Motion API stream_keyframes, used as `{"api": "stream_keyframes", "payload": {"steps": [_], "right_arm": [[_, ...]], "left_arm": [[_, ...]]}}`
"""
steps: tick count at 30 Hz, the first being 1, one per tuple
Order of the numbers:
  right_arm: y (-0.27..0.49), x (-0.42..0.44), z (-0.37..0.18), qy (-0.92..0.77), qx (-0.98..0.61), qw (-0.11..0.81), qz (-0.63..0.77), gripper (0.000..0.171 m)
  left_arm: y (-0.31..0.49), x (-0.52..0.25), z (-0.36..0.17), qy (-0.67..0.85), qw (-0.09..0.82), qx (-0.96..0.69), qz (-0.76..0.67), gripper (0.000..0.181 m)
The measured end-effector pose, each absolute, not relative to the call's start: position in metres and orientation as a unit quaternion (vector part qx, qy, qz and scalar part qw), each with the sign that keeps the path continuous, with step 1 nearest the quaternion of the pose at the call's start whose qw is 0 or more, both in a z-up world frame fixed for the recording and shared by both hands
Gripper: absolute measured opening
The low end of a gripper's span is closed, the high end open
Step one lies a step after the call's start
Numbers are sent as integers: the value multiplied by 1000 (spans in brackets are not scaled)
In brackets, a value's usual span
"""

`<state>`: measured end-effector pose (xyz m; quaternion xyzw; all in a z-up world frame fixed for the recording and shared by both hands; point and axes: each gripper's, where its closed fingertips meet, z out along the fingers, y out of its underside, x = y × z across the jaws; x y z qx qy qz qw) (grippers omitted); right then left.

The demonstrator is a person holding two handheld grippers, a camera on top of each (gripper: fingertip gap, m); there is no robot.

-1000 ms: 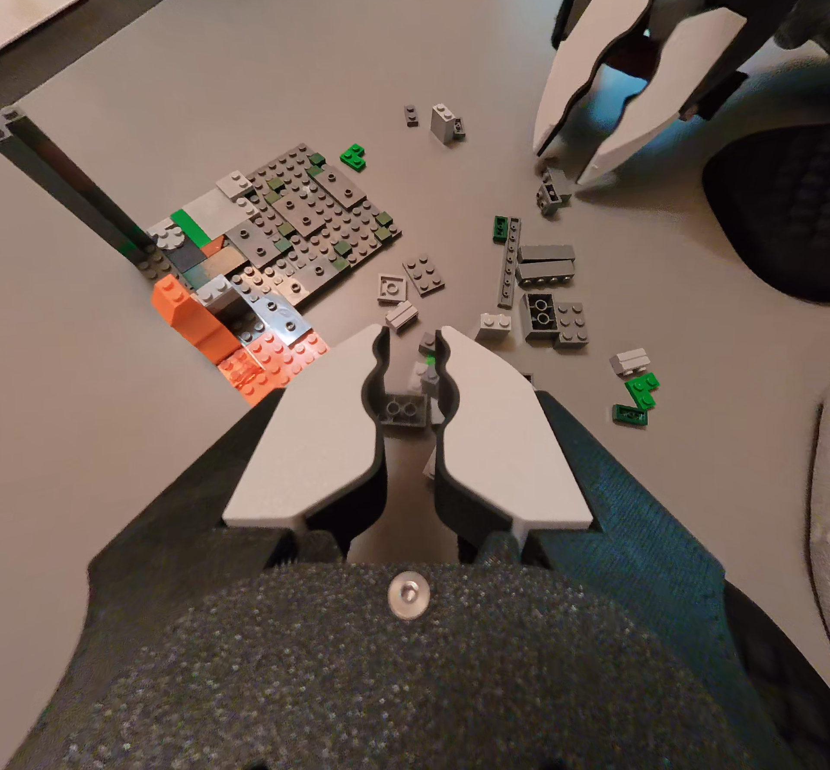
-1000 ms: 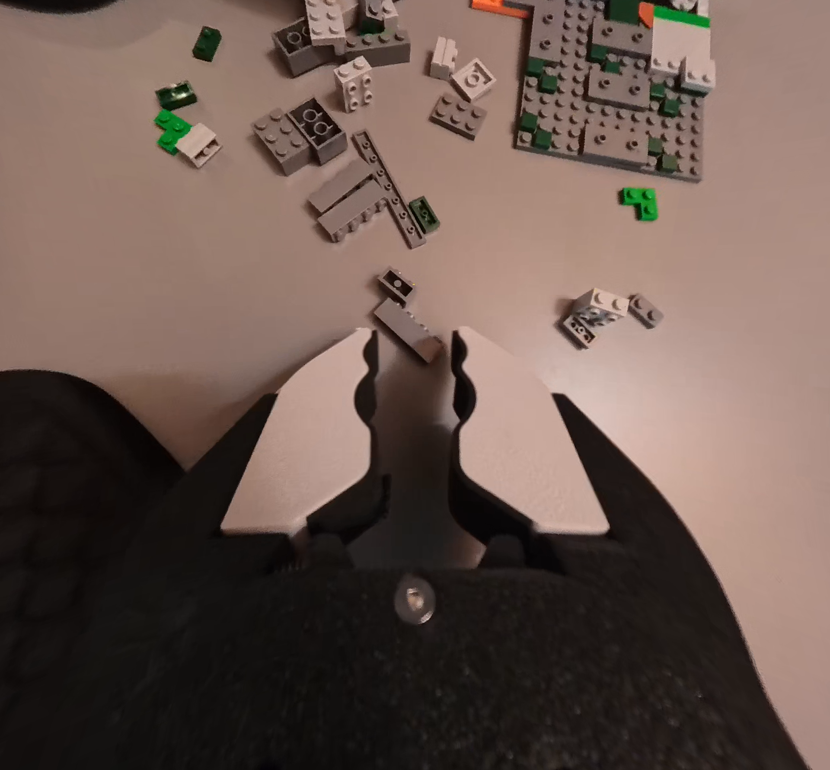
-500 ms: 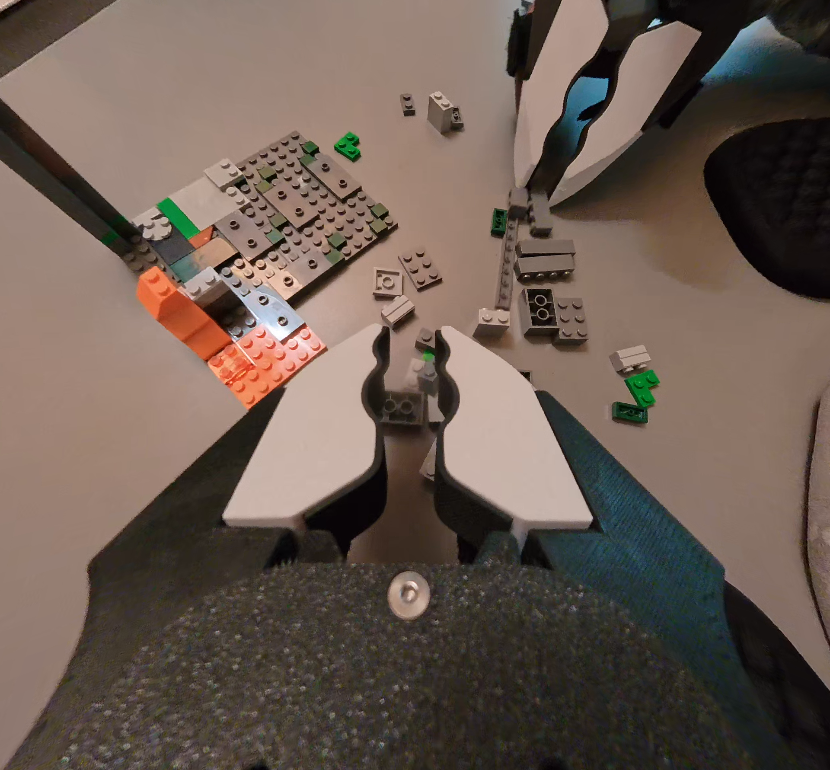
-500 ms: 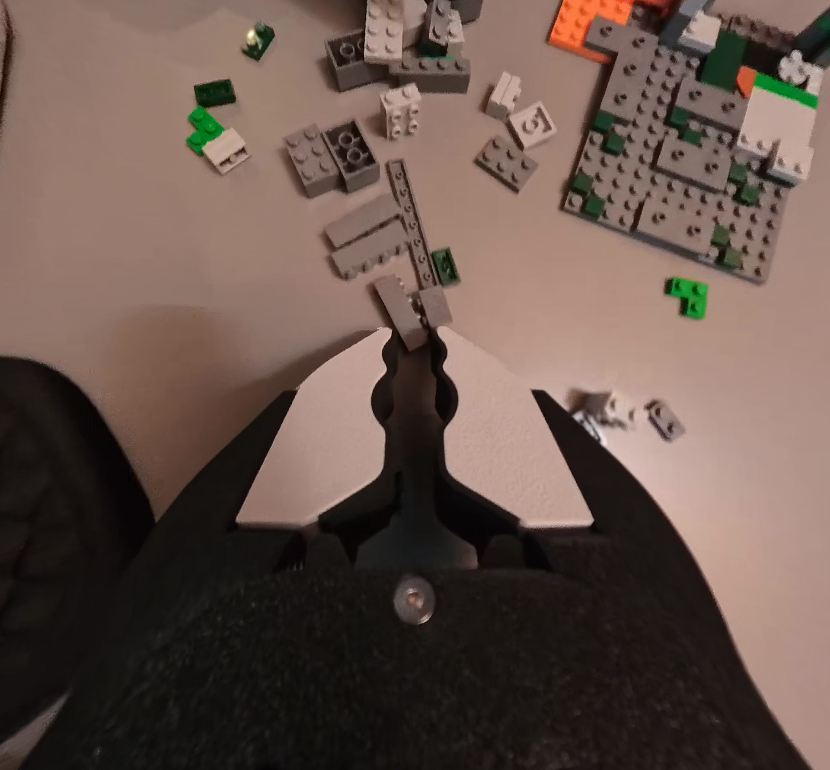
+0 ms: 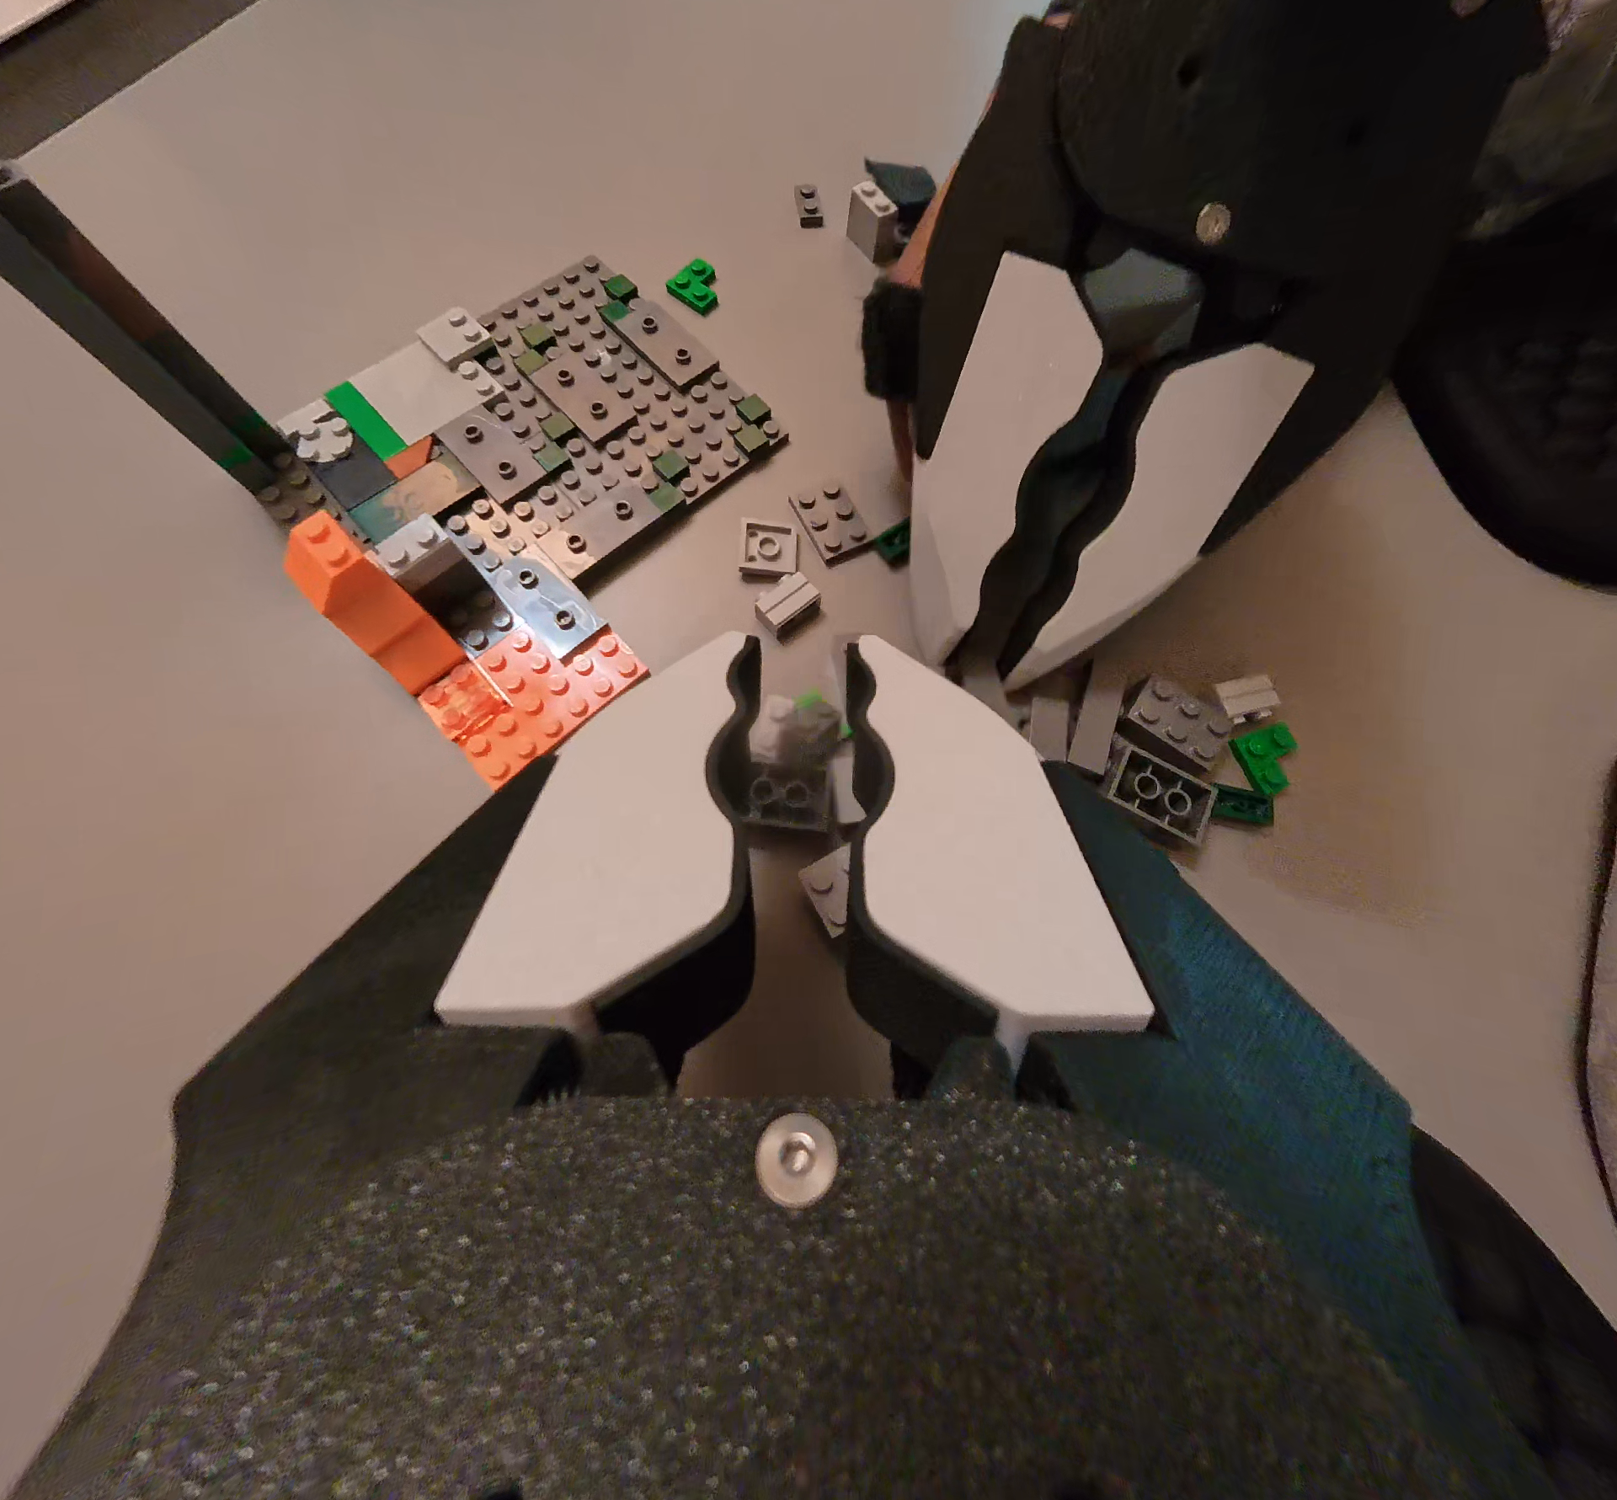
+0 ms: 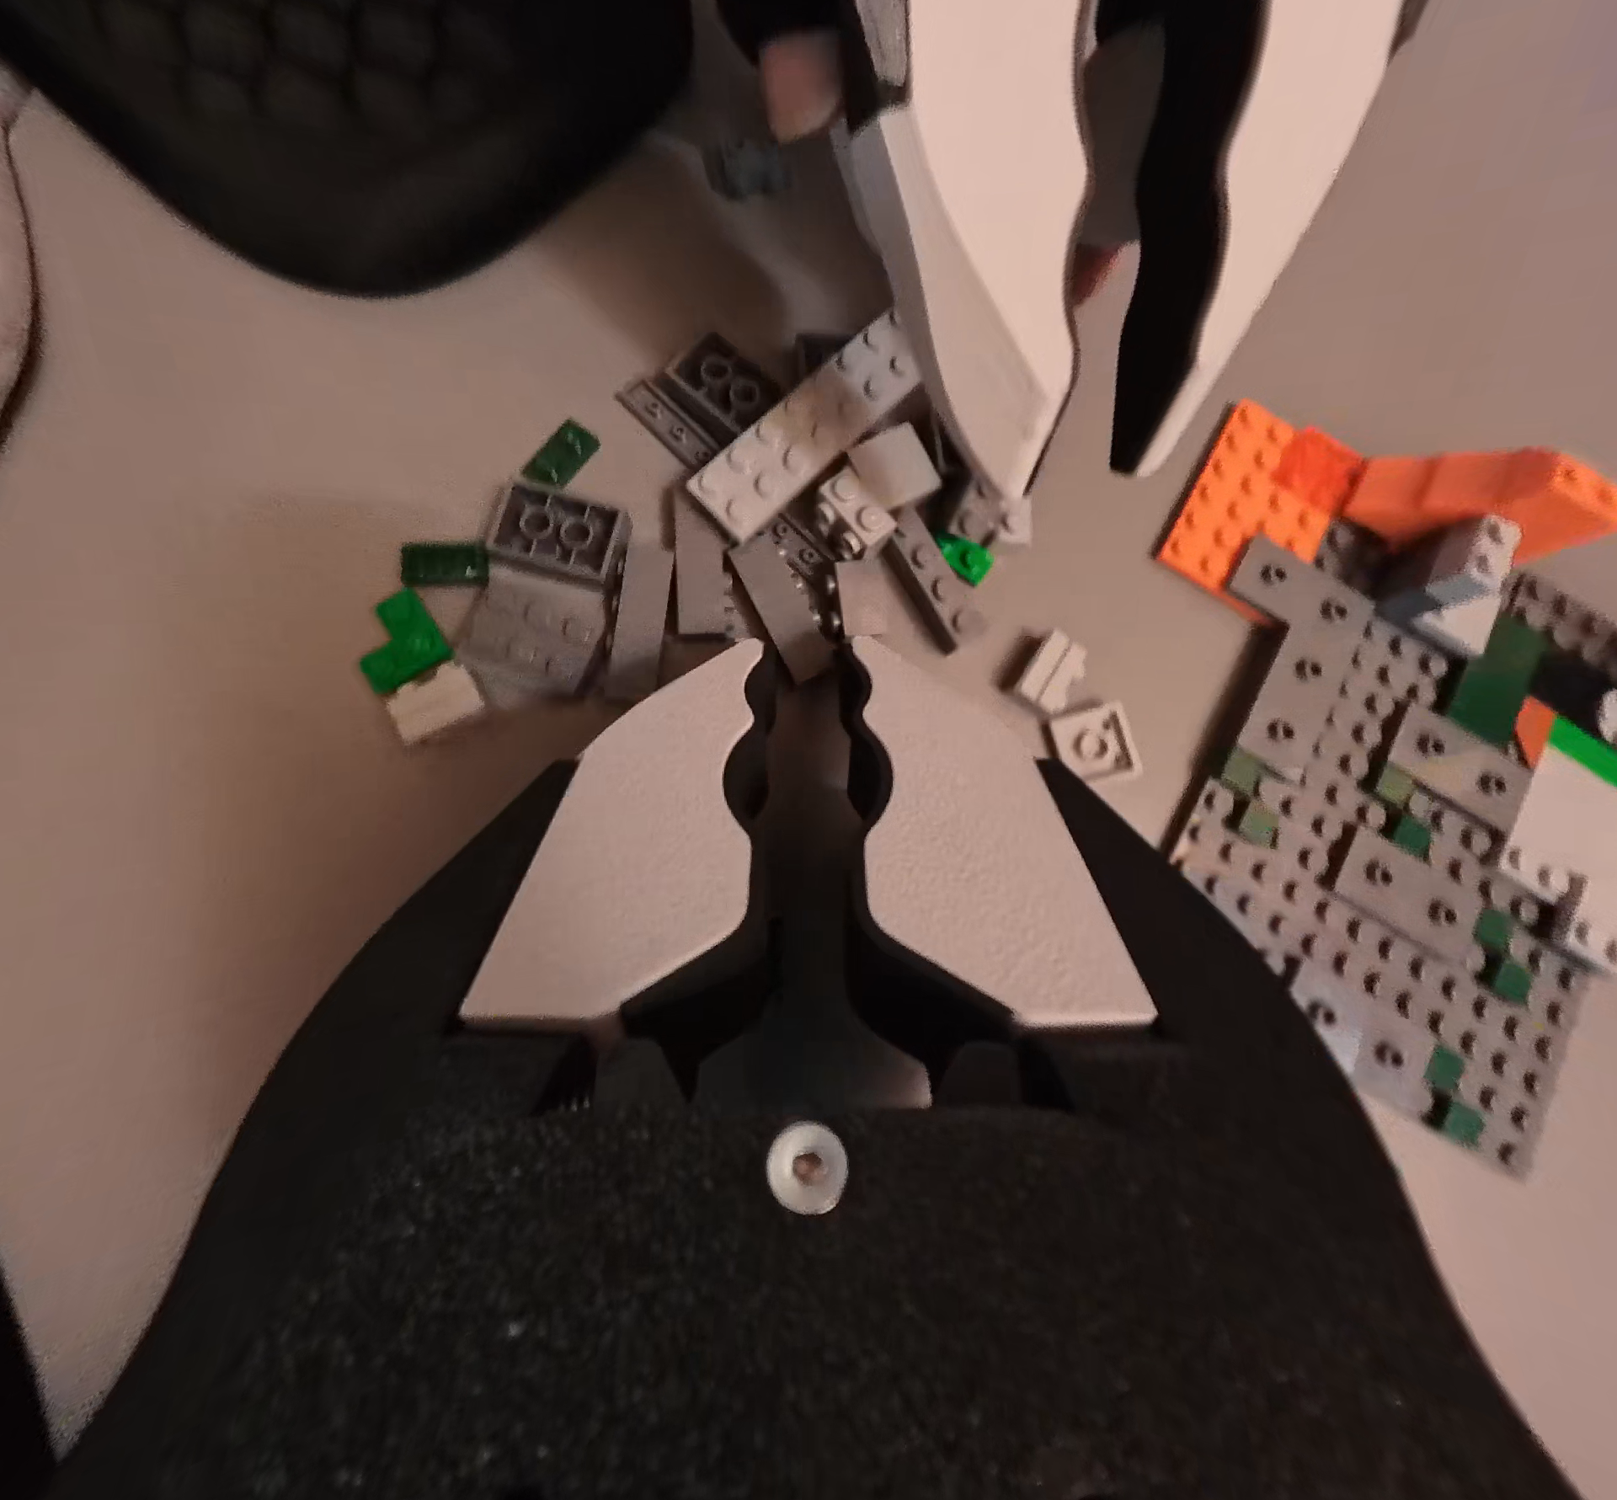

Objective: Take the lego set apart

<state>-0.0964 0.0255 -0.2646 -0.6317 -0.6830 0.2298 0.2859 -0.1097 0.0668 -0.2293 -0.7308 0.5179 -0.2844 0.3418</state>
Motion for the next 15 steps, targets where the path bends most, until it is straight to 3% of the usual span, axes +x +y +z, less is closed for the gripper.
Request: {"api": "stream_keyframes", "payload": {"steps": [3, 10, 15], "right_arm": [[28, -107, -255, -668, -629, 309, 250, 17], [78, -24, -232, -563, -717, 341, 230, 69], [91, 36, -249, -563, -746, 302, 186, 58]], "left_arm": [[68, -110, -230, 517, 343, -731, -283, 18], [68, -109, -229, 518, 343, -729, -286, 18], [66, -107, -231, 524, 339, -728, -284, 18]]}}
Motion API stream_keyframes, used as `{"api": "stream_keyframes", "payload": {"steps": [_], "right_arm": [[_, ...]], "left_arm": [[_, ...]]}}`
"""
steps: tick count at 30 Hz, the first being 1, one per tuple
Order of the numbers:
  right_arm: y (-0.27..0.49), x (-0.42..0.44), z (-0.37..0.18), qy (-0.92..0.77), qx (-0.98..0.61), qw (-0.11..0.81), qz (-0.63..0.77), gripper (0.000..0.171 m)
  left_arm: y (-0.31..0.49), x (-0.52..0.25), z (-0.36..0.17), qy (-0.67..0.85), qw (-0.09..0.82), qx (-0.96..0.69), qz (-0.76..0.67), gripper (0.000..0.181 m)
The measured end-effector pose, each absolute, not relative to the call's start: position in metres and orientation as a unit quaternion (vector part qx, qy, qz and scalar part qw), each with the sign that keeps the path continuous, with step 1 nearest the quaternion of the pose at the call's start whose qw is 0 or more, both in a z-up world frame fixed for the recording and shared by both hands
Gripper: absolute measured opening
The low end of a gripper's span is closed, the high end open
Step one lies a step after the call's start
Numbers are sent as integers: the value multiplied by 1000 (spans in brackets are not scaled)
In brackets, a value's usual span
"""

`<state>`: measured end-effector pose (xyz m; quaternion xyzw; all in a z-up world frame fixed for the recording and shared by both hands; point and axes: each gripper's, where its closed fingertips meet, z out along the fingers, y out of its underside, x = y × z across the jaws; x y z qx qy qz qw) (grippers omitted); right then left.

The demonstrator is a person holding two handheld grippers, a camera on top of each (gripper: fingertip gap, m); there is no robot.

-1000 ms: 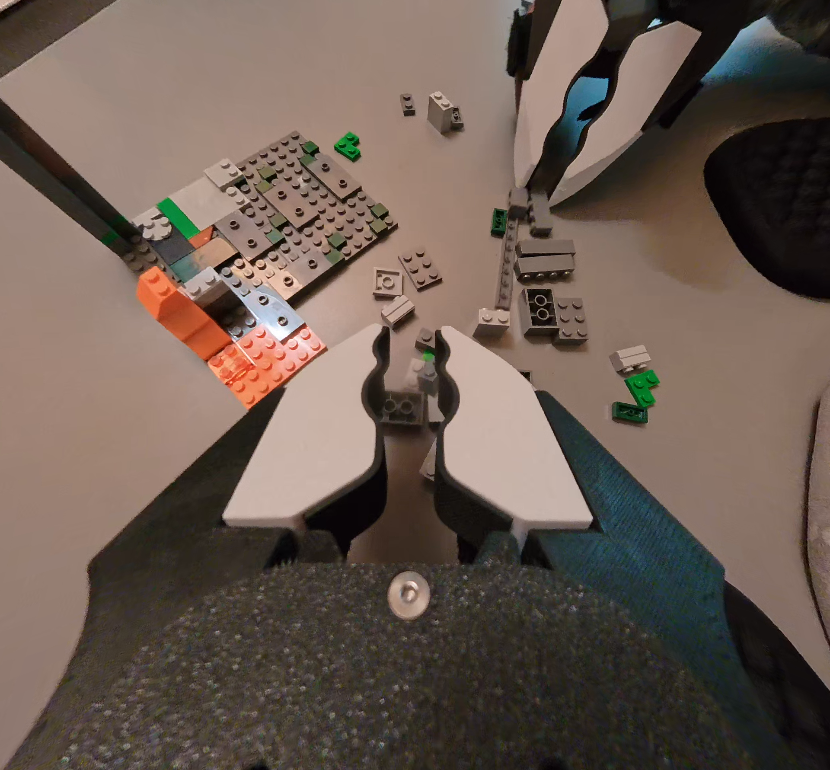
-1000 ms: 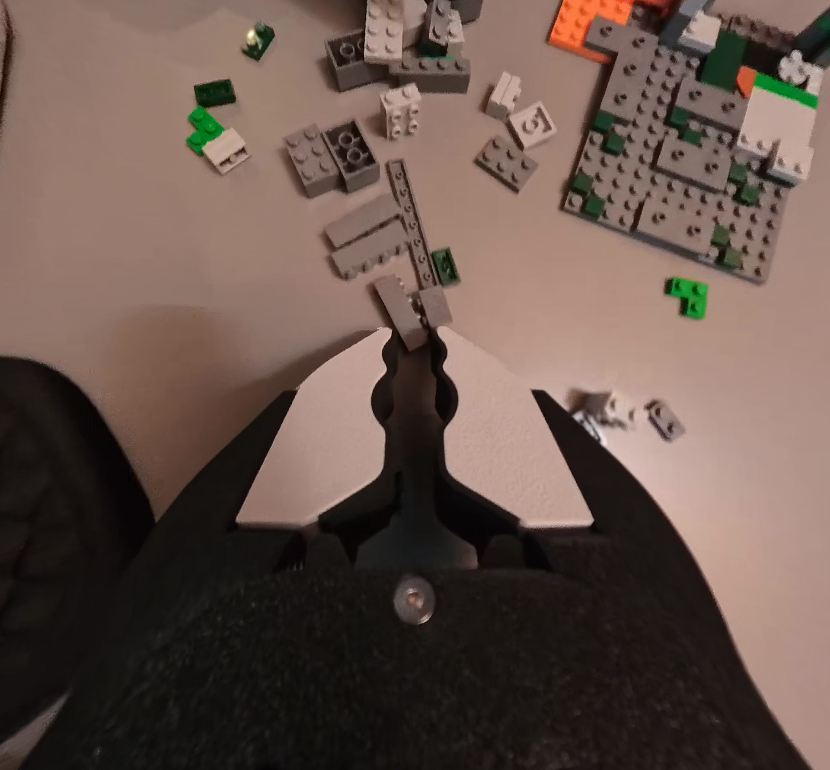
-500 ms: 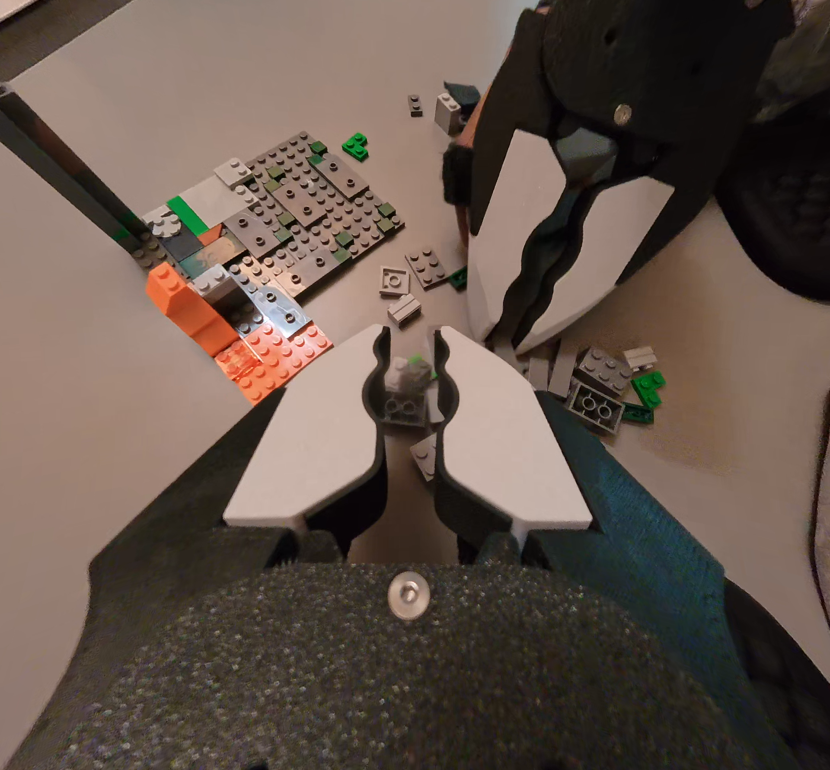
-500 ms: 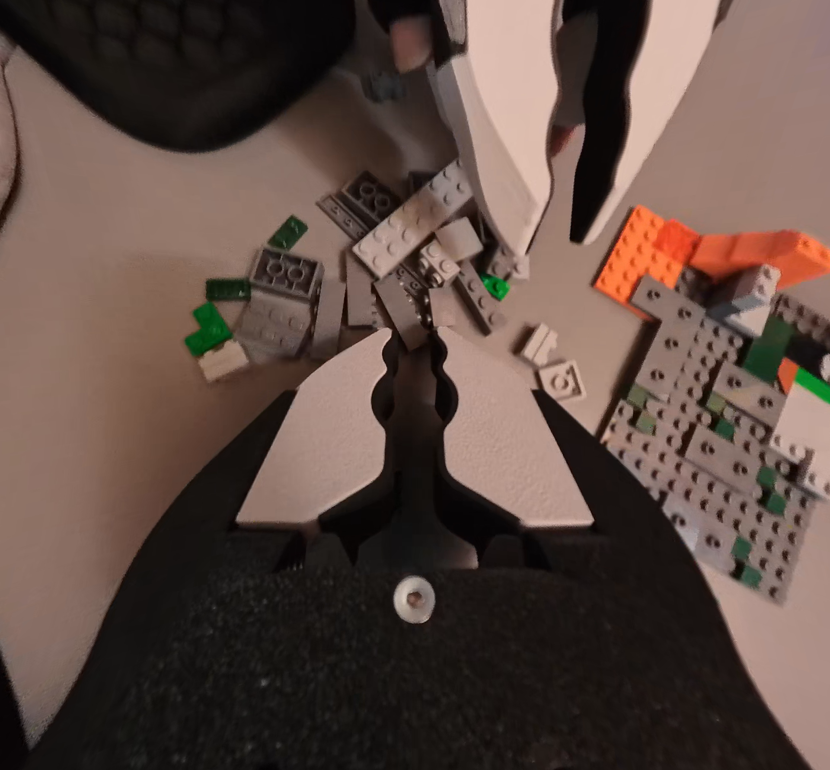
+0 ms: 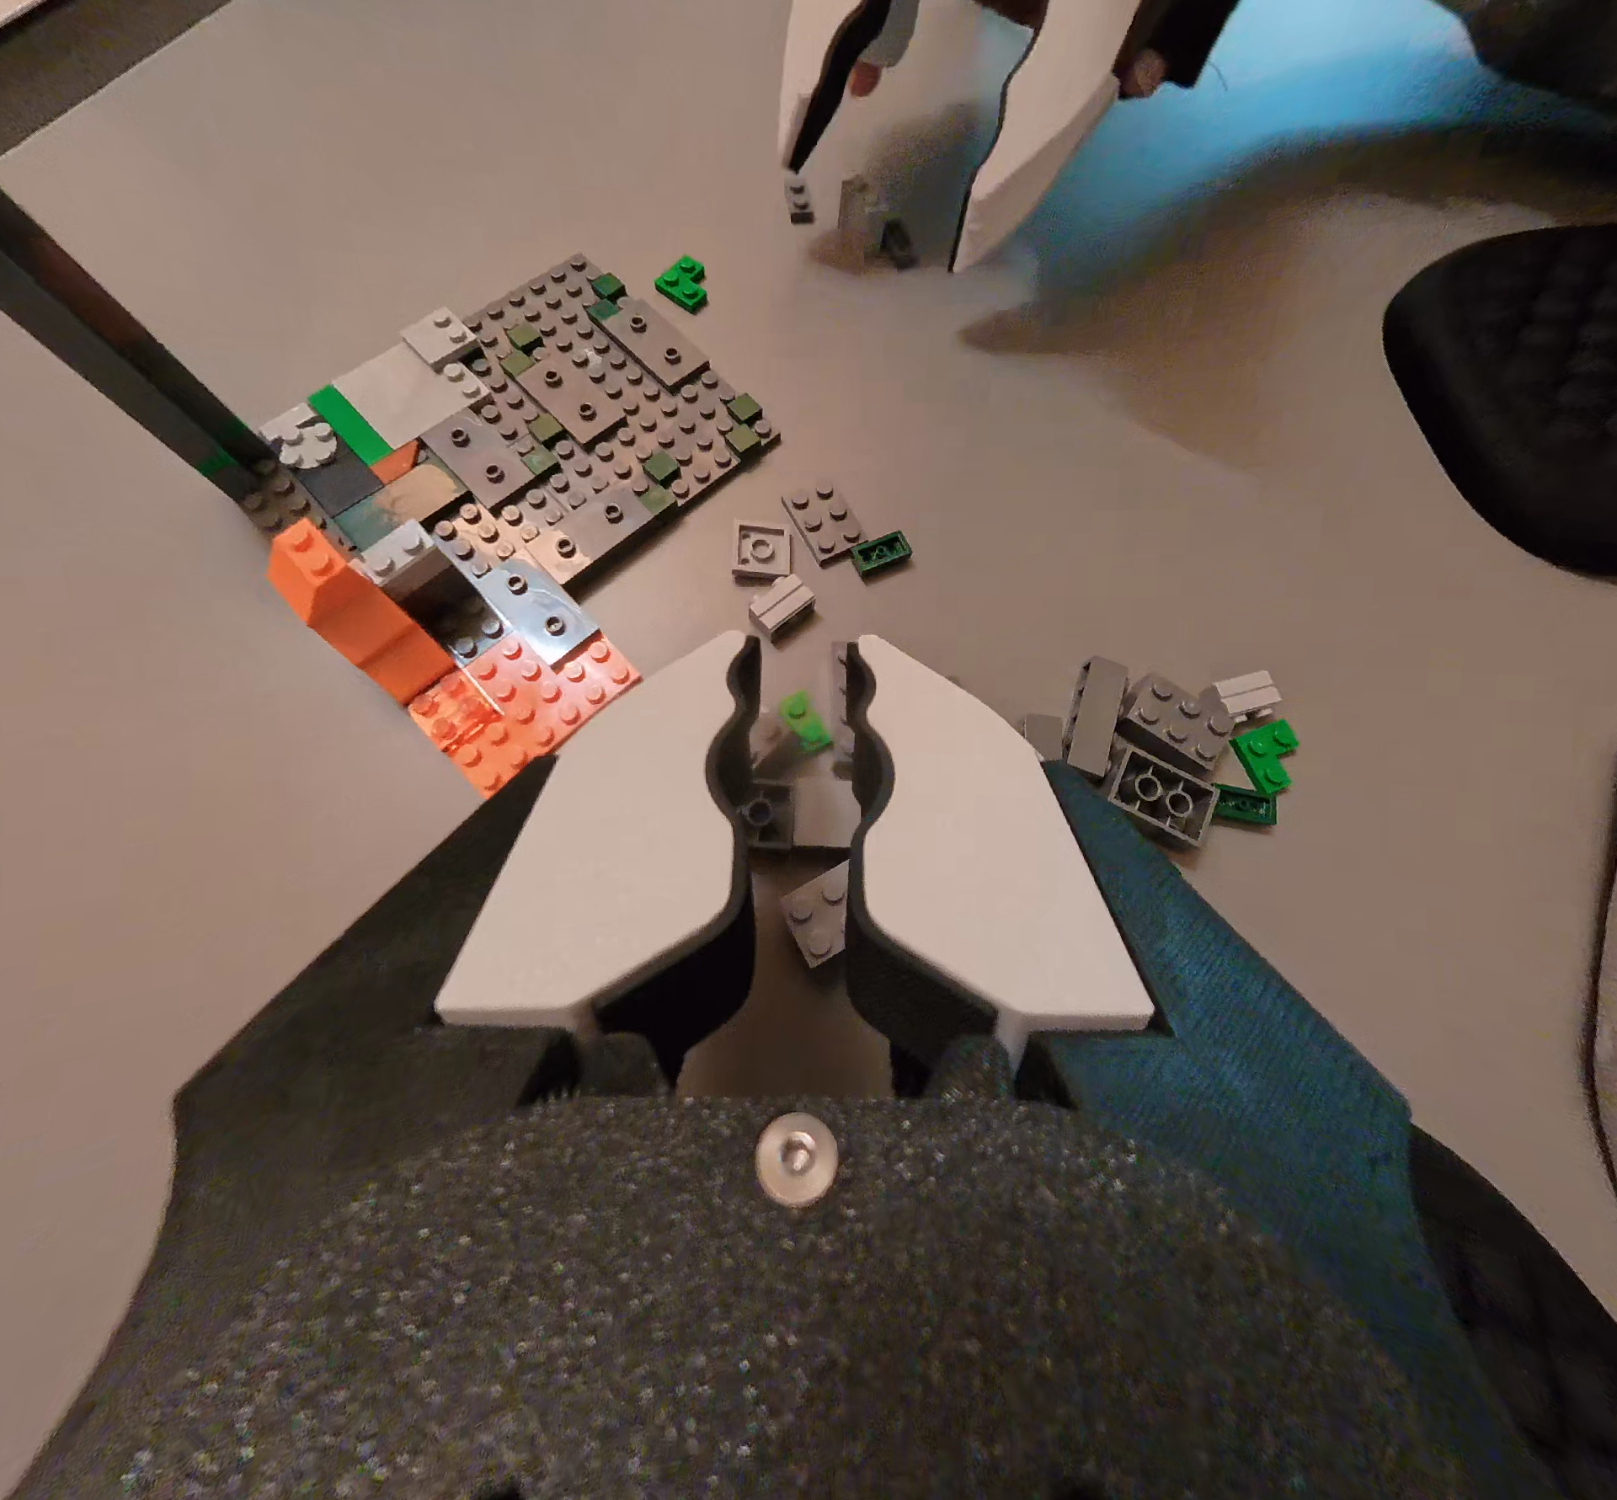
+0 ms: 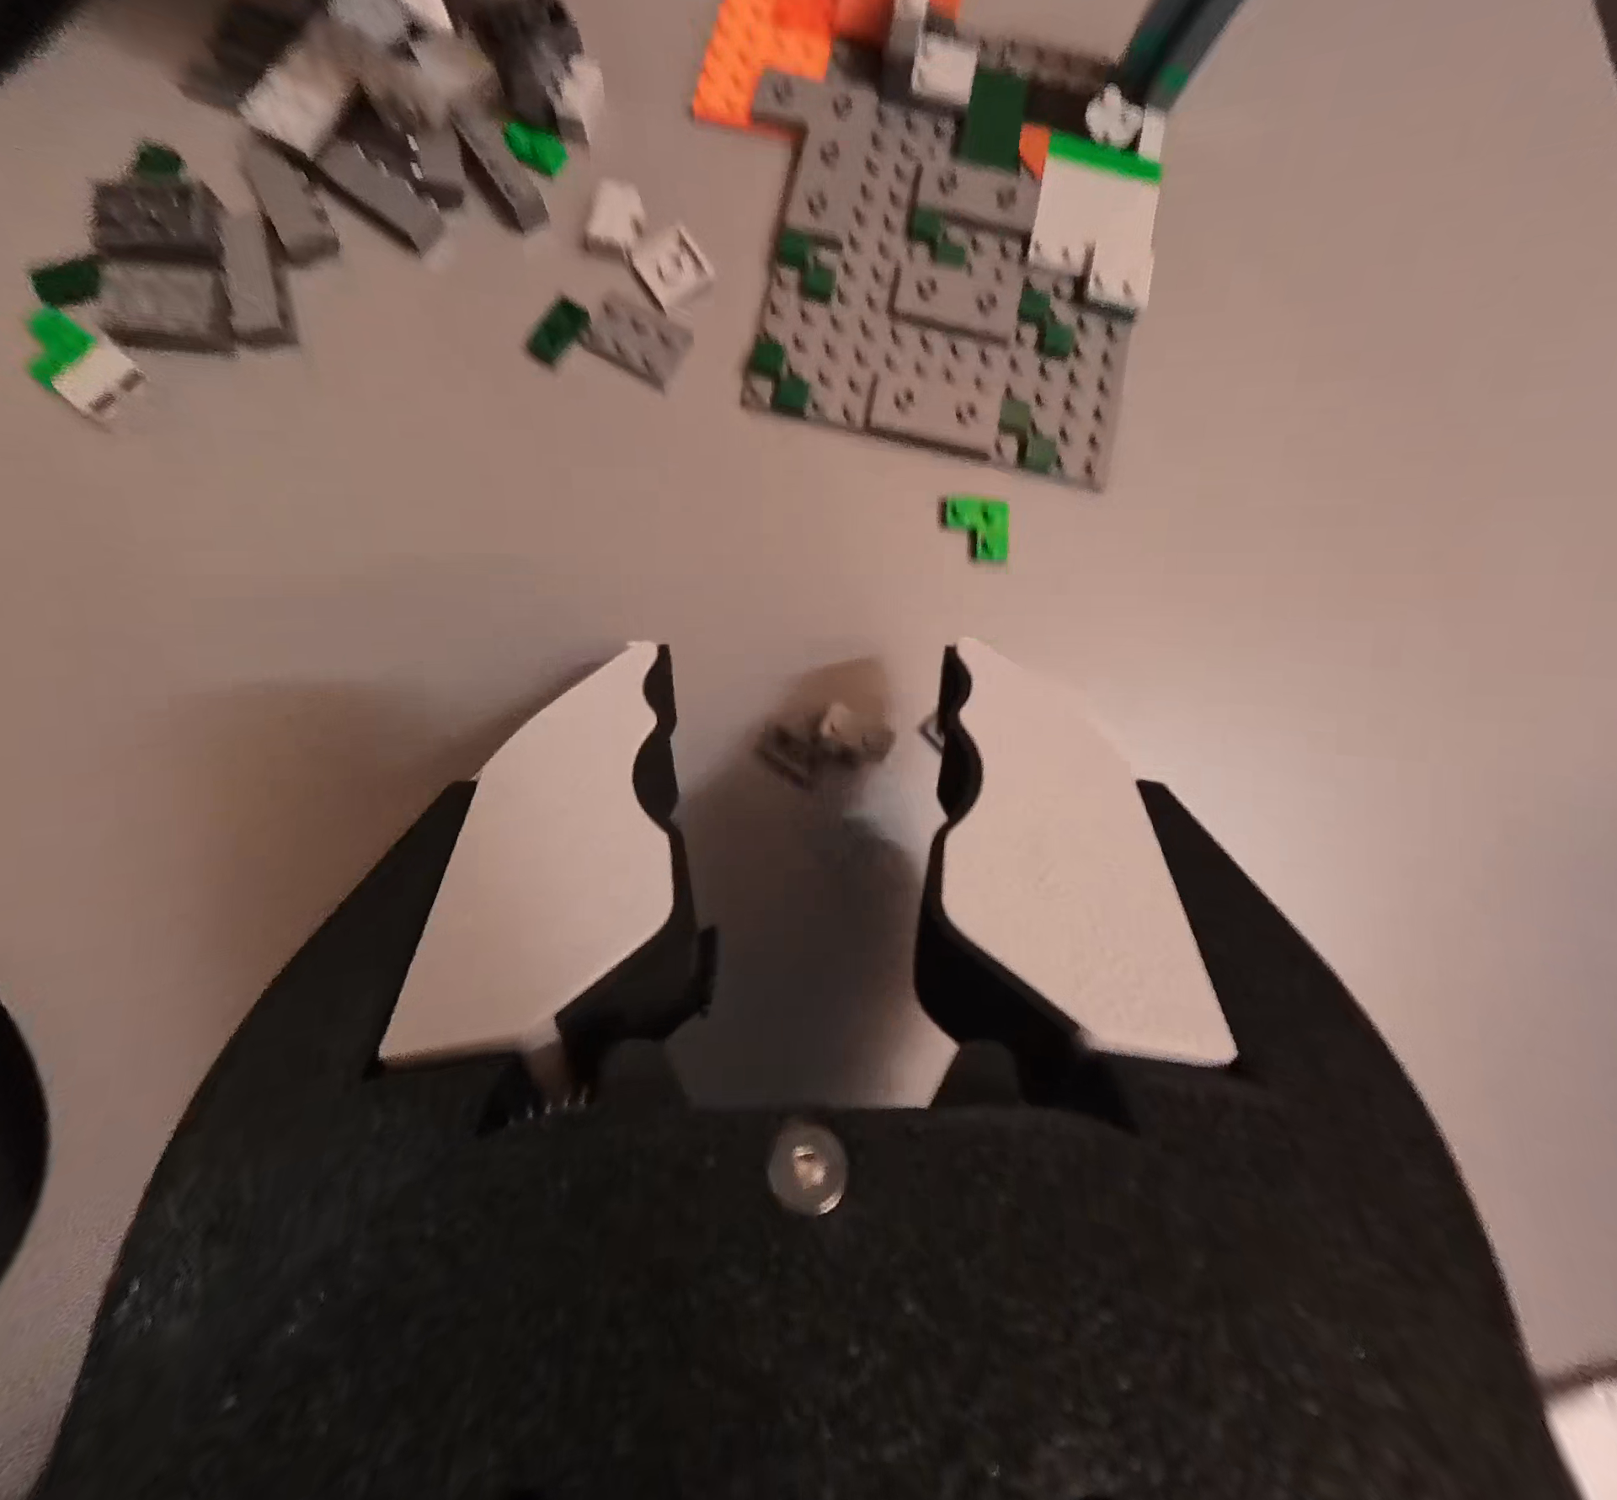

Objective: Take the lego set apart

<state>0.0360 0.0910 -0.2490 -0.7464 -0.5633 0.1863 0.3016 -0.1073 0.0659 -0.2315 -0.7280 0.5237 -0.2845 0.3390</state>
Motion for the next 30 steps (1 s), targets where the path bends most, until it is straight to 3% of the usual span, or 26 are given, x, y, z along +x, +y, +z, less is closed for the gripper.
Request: {"api": "stream_keyframes", "payload": {"steps": [4, 7, 8, 12, 19, 21, 23, 30], "right_arm": [[95, 49, -262, -555, -764, 279, 174, 56], [94, 54, -266, -564, -762, 271, 167, 9], [93, 53, -266, -565, -761, 272, 167, 7], [82, 34, -256, -577, -742, 286, 188, 6], [34, -74, -224, -641, -650, 319, 255, 7], [23, -92, -231, -658, -636, 311, 256, 16], [22, -92, -233, -656, -639, 309, 257, 32], [76, -4, -220, -574, -710, 335, 231, 33]], "left_arm": [[66, -109, -232, 521, 339, -730, -284, 18], [67, -109, -231, 519, 340, -731, -285, 18], [67, -109, -231, 519, 340, -730, -286, 18], [66, -108, -231, 522, 340, -729, -286, 18], [71, -111, -227, 512, 352, -730, -285, 18], [71, -111, -227, 511, 353, -730, -285, 18], [70, -111, -226, 512, 354, -729, -285, 18], [68, -109, -226, 517, 351, -725, -288, 18]]}}
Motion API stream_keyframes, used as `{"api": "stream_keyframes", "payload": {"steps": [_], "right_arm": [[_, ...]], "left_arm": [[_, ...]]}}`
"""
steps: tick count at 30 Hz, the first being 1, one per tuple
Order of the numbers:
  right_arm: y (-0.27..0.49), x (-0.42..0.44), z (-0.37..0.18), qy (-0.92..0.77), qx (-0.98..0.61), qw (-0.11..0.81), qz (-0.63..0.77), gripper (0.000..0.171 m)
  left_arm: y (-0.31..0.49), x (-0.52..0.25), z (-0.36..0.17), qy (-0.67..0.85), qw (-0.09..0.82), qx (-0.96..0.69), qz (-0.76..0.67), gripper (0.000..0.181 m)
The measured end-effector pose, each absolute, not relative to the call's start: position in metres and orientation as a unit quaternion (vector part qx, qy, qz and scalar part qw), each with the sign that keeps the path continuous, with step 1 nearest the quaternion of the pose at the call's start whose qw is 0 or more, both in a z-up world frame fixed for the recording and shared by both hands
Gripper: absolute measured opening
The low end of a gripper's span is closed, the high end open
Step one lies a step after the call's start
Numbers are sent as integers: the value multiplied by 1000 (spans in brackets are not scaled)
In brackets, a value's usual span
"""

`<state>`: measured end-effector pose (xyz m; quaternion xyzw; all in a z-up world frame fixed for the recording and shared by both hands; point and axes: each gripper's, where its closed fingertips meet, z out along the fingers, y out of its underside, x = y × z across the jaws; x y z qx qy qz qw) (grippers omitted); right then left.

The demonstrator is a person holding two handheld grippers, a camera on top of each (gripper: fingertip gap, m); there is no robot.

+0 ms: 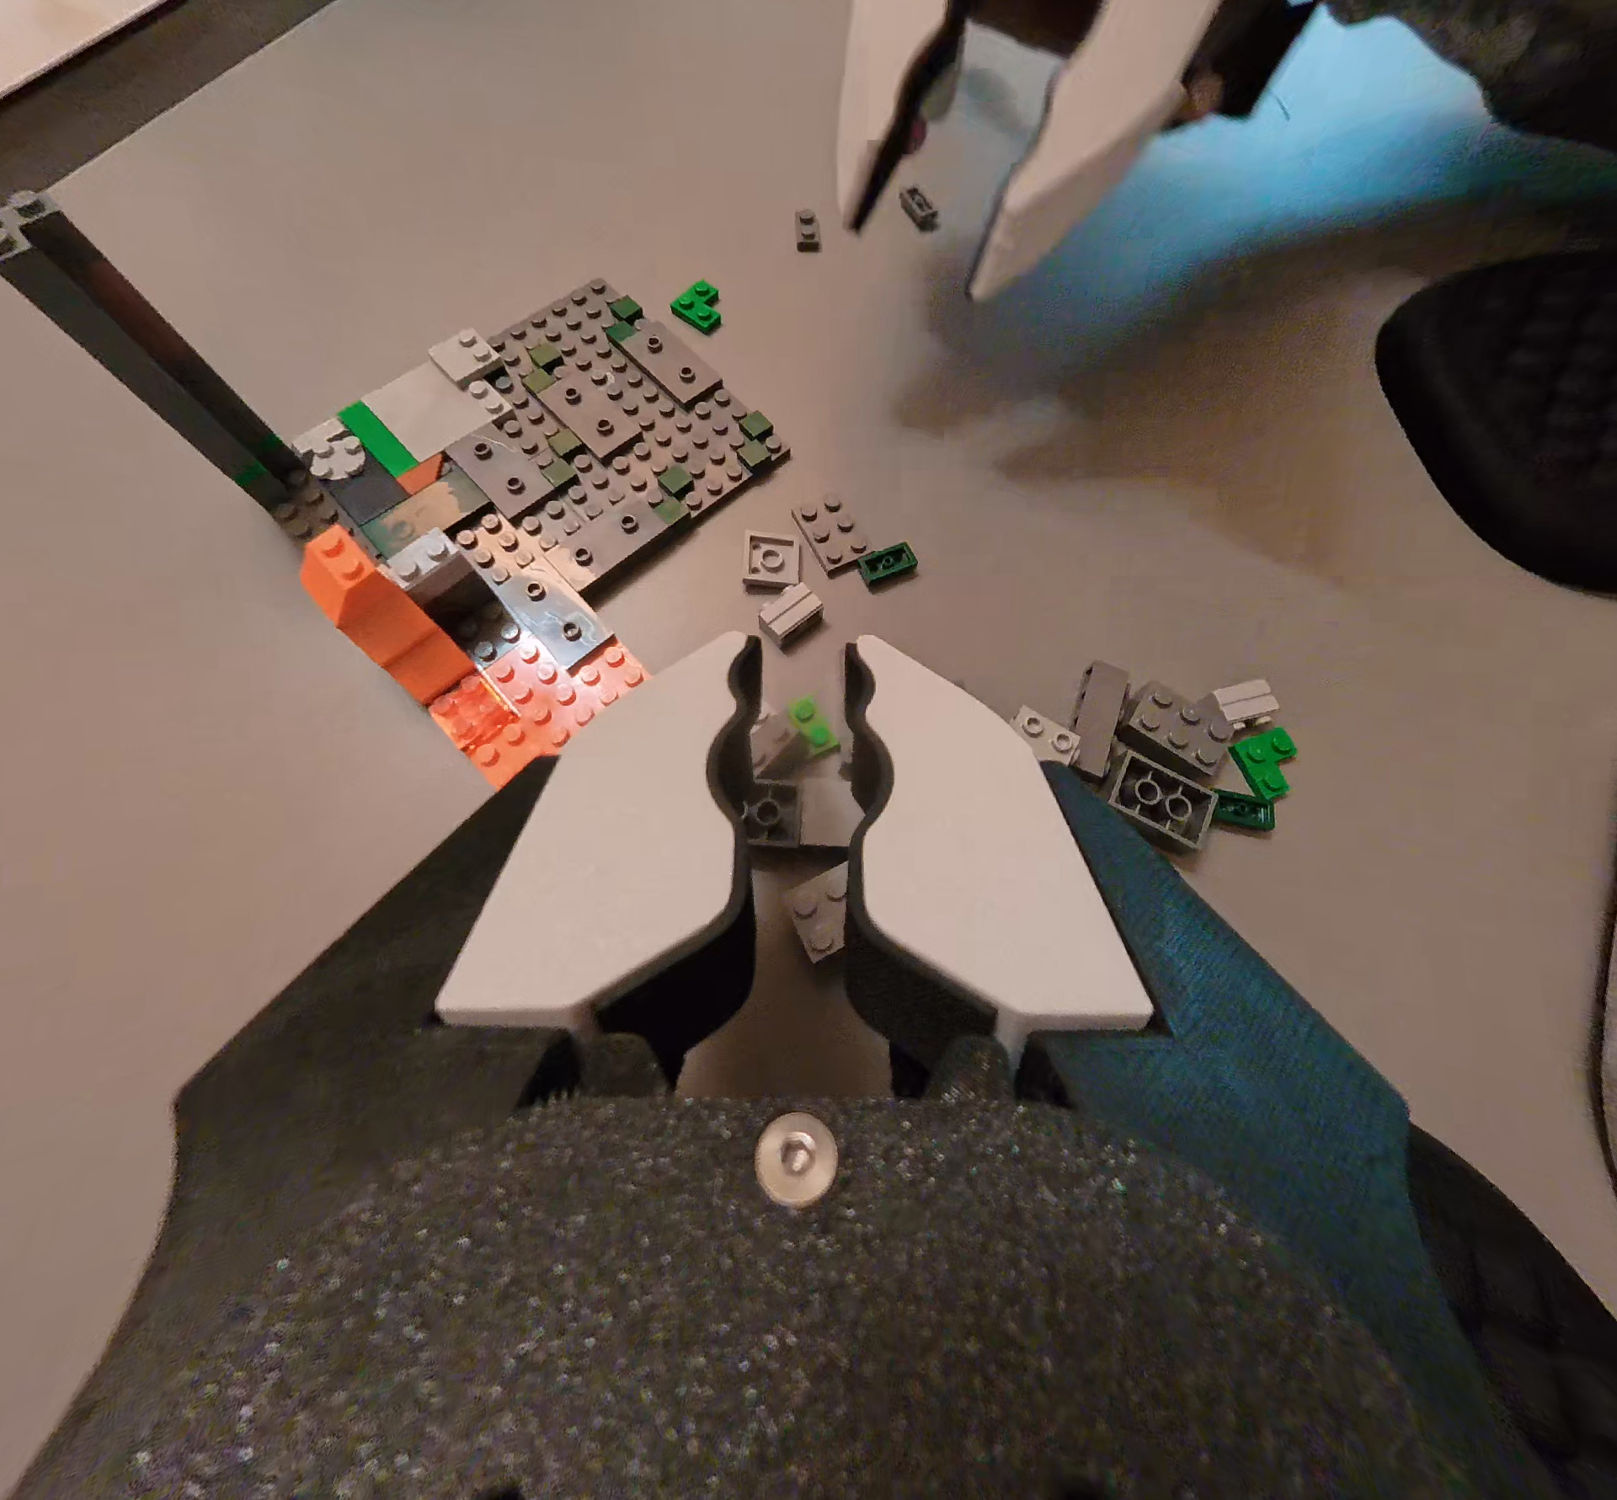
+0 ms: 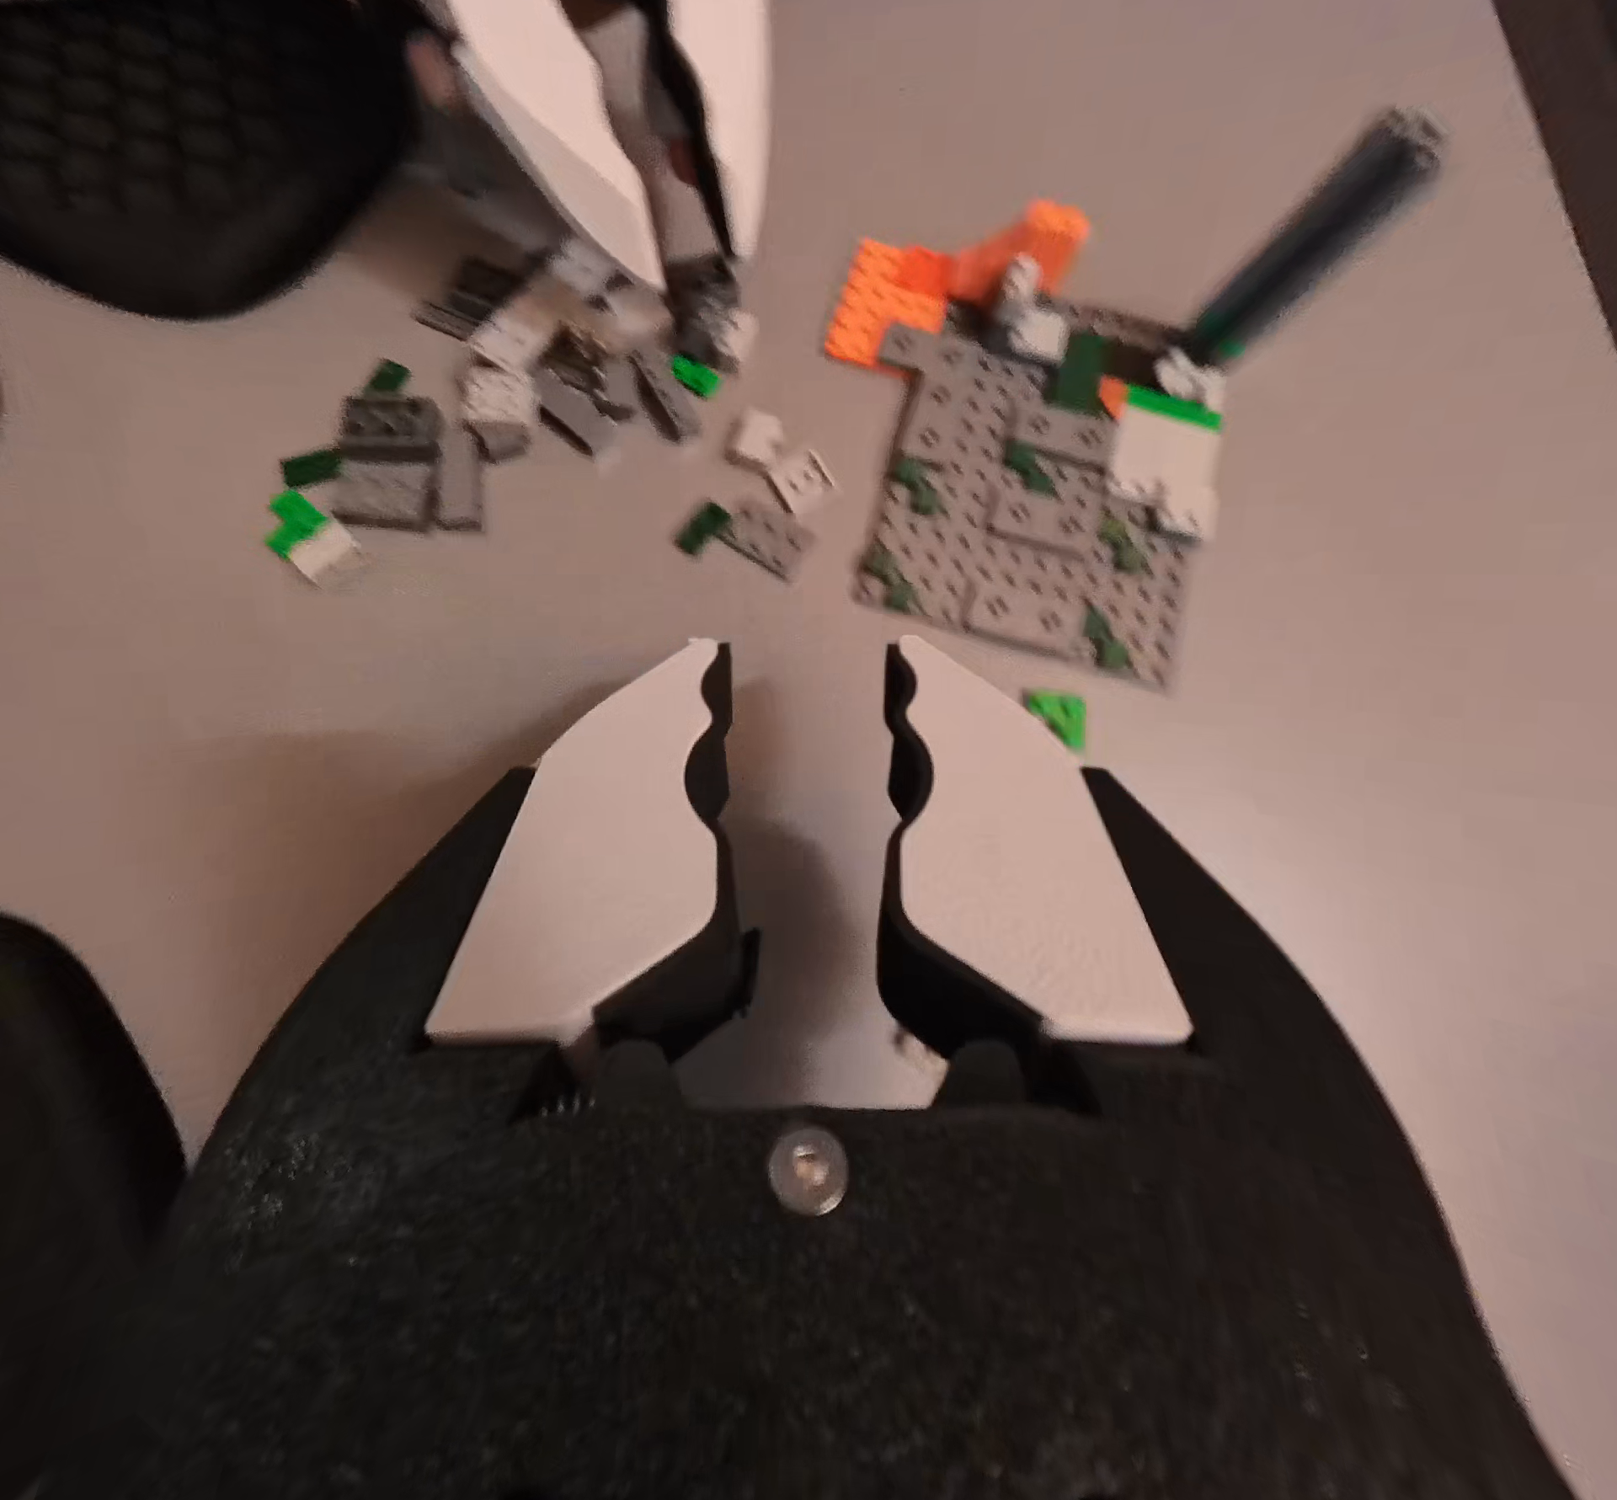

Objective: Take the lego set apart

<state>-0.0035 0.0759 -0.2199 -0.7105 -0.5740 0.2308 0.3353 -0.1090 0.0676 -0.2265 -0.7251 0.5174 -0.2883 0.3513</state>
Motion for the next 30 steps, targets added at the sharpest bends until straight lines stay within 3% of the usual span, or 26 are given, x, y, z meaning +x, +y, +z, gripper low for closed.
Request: {"api": "stream_keyframes", "payload": {"steps": [11, 16, 30], "right_arm": [[120, 59, -260, -557, -761, 268, 197, 27], [123, 61, -266, -565, -763, 260, 177, 7], [41, -58, -207, -675, -620, 331, 225, 0]], "left_arm": [[67, -108, -226, 516, 352, -726, -288, 18], [66, -107, -225, 517, 352, -725, -288, 18], [69, -108, -223, 510, 360, -727, -285, 18]]}}
